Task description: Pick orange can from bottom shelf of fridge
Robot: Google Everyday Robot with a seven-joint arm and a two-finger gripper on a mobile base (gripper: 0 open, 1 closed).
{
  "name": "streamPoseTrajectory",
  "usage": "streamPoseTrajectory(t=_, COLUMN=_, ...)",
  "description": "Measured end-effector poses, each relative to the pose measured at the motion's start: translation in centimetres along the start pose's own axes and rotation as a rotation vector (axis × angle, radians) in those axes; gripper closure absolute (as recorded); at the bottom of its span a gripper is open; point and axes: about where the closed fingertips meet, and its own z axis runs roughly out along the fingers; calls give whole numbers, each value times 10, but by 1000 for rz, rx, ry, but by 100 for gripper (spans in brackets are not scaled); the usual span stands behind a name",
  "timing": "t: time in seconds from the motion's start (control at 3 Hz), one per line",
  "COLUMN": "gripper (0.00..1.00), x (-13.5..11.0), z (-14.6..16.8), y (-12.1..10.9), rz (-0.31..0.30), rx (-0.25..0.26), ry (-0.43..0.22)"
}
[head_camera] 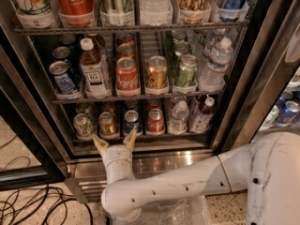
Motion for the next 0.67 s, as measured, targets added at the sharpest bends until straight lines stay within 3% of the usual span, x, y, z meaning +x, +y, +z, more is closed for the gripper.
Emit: streamPoseTrajectory(t=0.67, gripper=19, x=-3, z=29, y=10, rz=-8, rx=-33, ry=-18)
